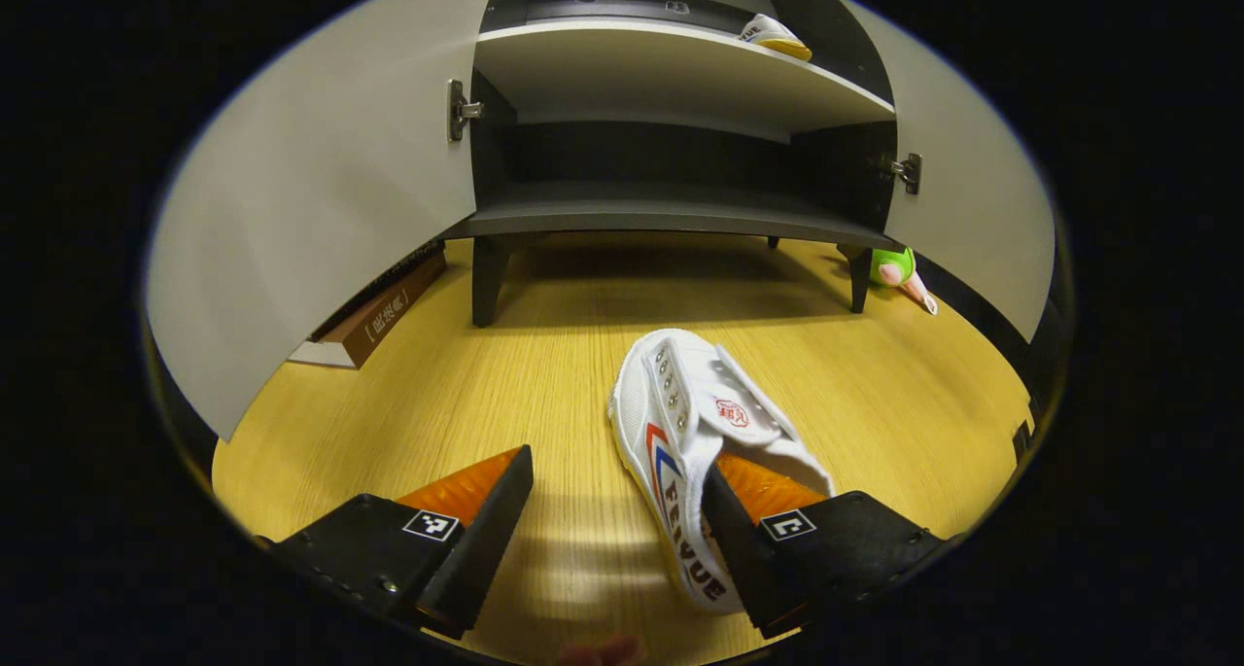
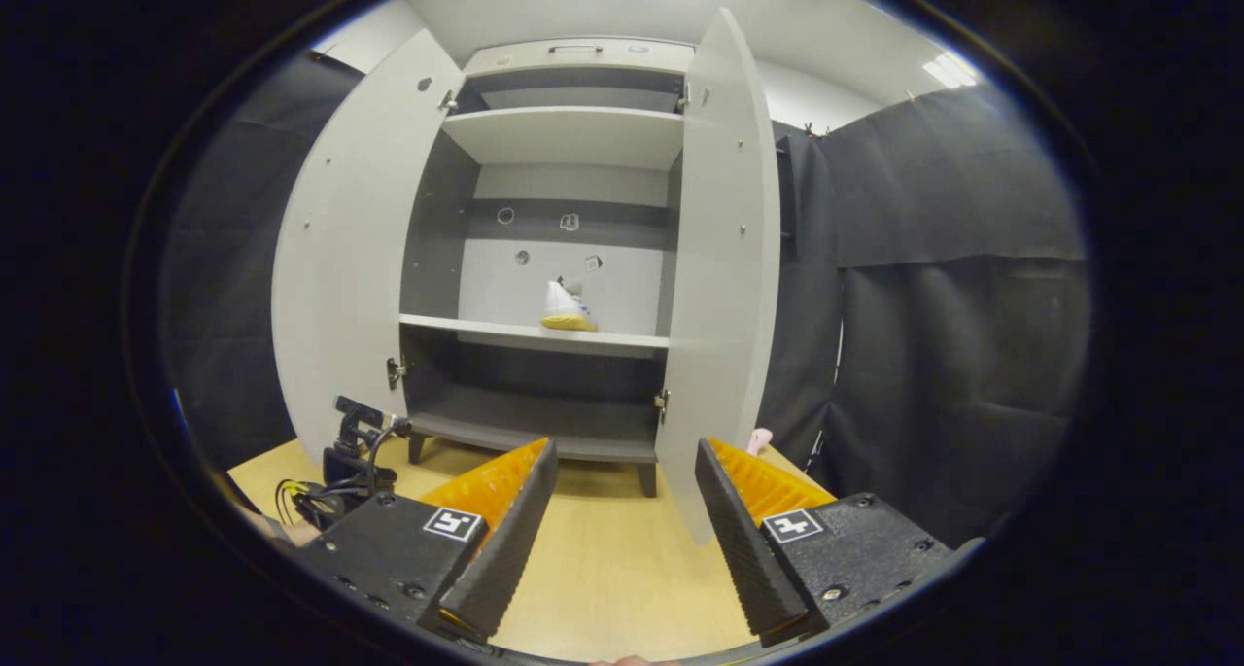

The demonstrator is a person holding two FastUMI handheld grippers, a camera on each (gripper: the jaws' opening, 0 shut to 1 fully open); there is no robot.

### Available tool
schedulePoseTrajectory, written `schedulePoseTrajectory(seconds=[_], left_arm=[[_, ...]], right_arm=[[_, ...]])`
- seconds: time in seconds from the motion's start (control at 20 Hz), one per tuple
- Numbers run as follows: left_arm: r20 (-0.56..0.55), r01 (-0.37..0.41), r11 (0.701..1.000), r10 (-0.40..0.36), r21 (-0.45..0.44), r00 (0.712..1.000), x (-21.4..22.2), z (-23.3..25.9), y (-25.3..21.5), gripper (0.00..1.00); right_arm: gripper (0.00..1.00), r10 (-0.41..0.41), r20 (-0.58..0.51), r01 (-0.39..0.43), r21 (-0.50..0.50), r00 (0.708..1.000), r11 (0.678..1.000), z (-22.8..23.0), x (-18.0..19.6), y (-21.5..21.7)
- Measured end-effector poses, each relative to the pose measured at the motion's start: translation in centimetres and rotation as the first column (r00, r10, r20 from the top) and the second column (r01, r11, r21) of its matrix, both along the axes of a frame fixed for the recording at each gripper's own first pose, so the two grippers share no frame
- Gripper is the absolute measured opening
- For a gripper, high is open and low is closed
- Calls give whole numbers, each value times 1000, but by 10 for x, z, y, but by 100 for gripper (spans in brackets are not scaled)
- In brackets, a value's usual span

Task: Grab one shoe with the right hand and put it into the shoe cabinet, grab the other shoe with the left hand and put it into the shoe cabinet; then close the right door with the right hand and the left door with the left hand.

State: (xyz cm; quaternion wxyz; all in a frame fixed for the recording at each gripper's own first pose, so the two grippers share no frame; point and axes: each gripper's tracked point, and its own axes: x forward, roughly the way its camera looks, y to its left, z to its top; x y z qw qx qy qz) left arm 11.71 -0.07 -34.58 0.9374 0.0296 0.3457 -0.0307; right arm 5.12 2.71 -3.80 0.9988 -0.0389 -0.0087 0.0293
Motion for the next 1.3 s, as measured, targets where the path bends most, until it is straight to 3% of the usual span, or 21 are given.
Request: schedulePoseTrajectory(seconds=[0.2, 0.4, 0.45, 0.5, 0.55, 0.6, 0.7, 0.75, 0.95, 1.15, 1.3], left_arm=[[1, -24, 1000, 24, -17, 1000, 15, -6, 3, 97], [14, 11, 999, -11, -40, 1000, 23, -7, -8, 95], [23, 17, 999, -16, -44, 1000, 23, -5, -11, 75], [33, 17, 999, -15, -42, 999, 25, -4, -12, 81], [40, 18, 999, -16, -40, 999, 26, -5, -14, 72], [48, 21, 999, -19, -46, 999, 25, -4, -18, 38], [65, -4, 1000, 6, -23, 998, 28, -1, -14, 20], [67, -11, 1000, 13, -24, 998, 27, -1, -14, 6], [79, -47, 996, 53, -81, 995, 10, 29, -10, 0], [189, -56, 993, 75, -104, 979, -16, 120, -8, 0], [305, -42, 991, 80, -130, 949, -32, 201, -6, 0]], right_arm=[[90, 2, -10, -2, -17, 1000, 1000, -2, 9, 3], [90, 11, -30, -11, -26, 1000, 1000, -7, 15, 10], [90, 11, -34, -12, -28, 999, 1000, -9, 16, 11], [90, 13, -38, -14, -30, 999, 999, -10, 17, 12], [91, 15, -41, -16, -31, 999, 999, -11, 18, 14], [91, 16, -45, -17, -33, 999, 999, -12, 18, 15], [90, 18, -53, -20, -36, 998, 999, -15, 19, 16], [91, 20, -54, -21, -36, 998, 999, -15, 19, 17], [90, 25, -49, -27, -39, 998, 999, -14, 19, 19], [90, 47, -51, -49, -37, 998, 998, -17, 22, 26], [90, 71, -56, -72, -24, 996, 997, -20, 23, 36]])
